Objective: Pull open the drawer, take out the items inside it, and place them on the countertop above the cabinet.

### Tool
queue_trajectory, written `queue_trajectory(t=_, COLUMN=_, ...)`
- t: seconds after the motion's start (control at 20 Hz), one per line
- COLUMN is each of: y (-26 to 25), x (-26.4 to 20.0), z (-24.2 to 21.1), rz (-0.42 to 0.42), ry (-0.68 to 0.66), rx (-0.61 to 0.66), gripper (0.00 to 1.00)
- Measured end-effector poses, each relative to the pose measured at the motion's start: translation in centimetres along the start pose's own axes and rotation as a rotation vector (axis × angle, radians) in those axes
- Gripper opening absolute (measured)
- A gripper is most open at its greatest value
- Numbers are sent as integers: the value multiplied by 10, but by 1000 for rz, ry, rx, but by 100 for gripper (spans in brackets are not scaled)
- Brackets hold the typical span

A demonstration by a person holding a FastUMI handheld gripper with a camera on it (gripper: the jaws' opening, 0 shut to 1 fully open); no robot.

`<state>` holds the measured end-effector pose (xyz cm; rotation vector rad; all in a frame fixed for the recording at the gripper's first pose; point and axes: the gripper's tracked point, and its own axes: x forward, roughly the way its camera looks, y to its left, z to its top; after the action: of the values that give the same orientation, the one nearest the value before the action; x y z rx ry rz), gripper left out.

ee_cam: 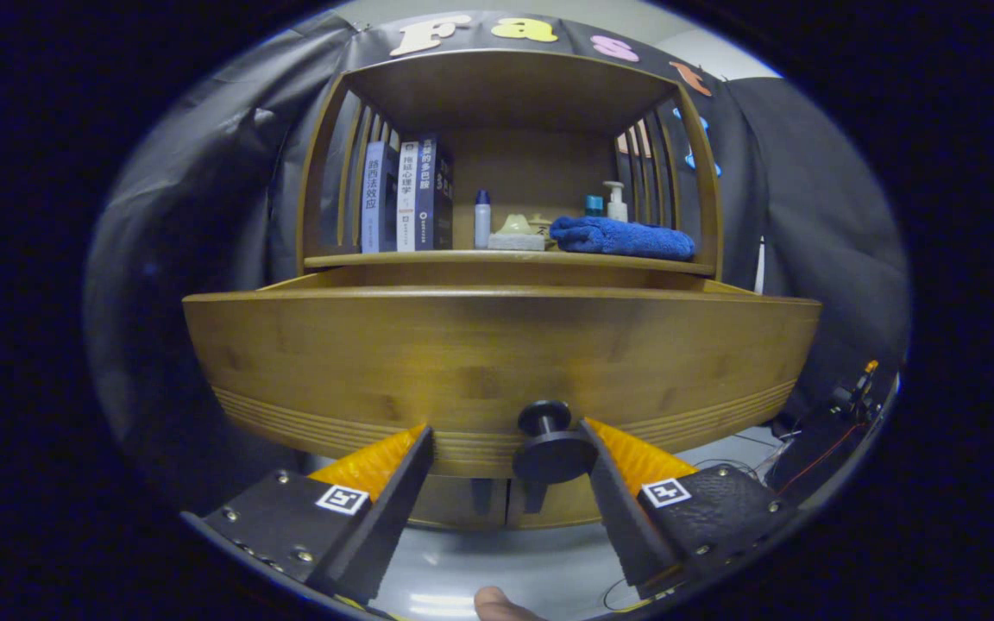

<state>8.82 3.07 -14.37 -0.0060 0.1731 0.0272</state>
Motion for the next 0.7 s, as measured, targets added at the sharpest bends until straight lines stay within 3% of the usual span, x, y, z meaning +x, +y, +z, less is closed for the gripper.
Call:
queue_trajectory(t=0.4, y=12, x=26, z=1, rz=6, ry=10, rx=100, gripper=99)
queue_trajectory(t=0.55, y=15, x=45, z=6, rz=-27, ry=-10, rx=35, gripper=100)
queue_trajectory(t=0.7, y=17, x=67, z=9, rz=-15, ry=17, rx=86, gripper=99)
